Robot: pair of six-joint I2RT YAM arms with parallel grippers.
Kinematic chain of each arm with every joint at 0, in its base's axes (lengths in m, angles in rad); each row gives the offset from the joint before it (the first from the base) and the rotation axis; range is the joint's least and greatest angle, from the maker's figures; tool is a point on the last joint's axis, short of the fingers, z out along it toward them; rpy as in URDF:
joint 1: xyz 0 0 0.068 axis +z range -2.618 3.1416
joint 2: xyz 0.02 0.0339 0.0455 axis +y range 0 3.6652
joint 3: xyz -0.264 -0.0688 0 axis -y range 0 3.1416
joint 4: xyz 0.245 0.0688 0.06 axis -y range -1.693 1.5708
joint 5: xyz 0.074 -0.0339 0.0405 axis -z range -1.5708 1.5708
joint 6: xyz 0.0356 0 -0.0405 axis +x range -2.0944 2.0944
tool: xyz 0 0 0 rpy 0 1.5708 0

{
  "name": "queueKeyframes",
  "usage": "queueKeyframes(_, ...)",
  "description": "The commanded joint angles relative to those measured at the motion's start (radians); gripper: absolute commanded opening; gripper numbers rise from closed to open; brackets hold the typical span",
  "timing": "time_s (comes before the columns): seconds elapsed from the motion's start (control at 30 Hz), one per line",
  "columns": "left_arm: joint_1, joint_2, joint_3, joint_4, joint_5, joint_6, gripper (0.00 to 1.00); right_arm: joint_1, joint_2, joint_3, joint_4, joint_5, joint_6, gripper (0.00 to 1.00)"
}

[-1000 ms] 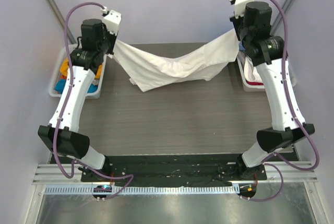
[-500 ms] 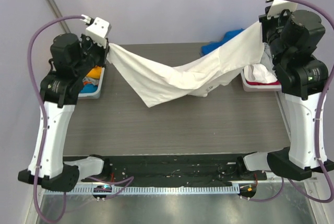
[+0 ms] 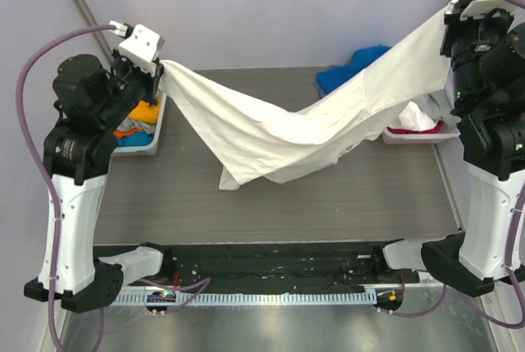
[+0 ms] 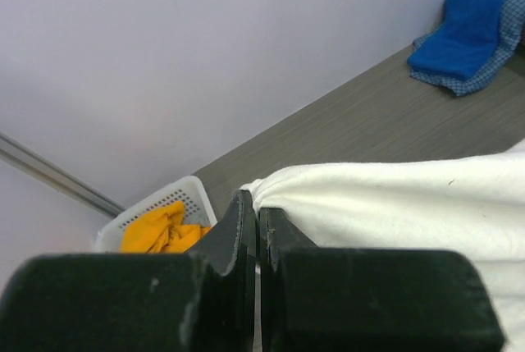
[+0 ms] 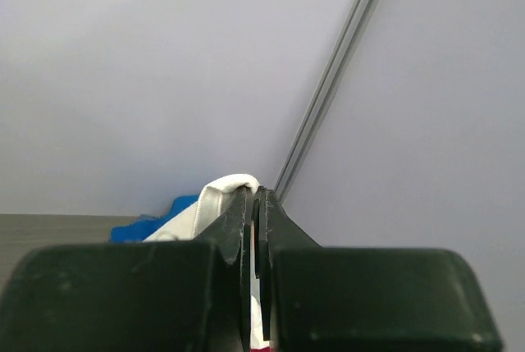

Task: Fold and stack the t-shirts
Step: Flatten out the tshirt

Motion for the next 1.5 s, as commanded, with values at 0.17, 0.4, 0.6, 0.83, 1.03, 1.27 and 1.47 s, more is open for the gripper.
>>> queueKeyframes(0.17, 0.002, 0.138, -0.136, 0.160, -0.129, 0.099, 0.00, 0.001, 0.097, -0.076, 0.098, -0.005, -0.005, 0.01)
queueKeyframes(0.4, 0.002, 0.293, -0.344, 0.371, -0.282, 0.182, 0.00, -0.001, 0.178, -0.319, 0.187, -0.036, 0.000, 0.01)
queueKeyframes(0.6, 0.002, 0.531, -0.318, 0.445, -0.348, 0.194, 0.00, -0.016, 0.287, -0.402, 0.220, -0.069, 0.006, 0.01)
queueKeyframes(0.83, 0.002, 0.747, -0.238, 0.572, -0.512, 0.176, 0.00, -0.016, 0.381, -0.434, 0.233, -0.085, 0.010, 0.01)
queueKeyframes(1.03, -0.001, 0.822, -0.197, 0.571, -0.551, 0.153, 0.23, -0.019, 0.398, -0.463, 0.237, -0.094, 0.007, 0.01)
queueKeyframes(1.27, -0.006, 0.691, -0.270, 0.403, -0.307, 0.090, 1.00, -0.018, 0.390, -0.532, 0.242, -0.112, 0.018, 0.01)
queueKeyframes(1.47, -0.067, 0.600, -0.246, 0.094, 0.041, 0.093, 0.93, -0.019, 0.373, -0.586, 0.243, -0.137, 0.038, 0.01)
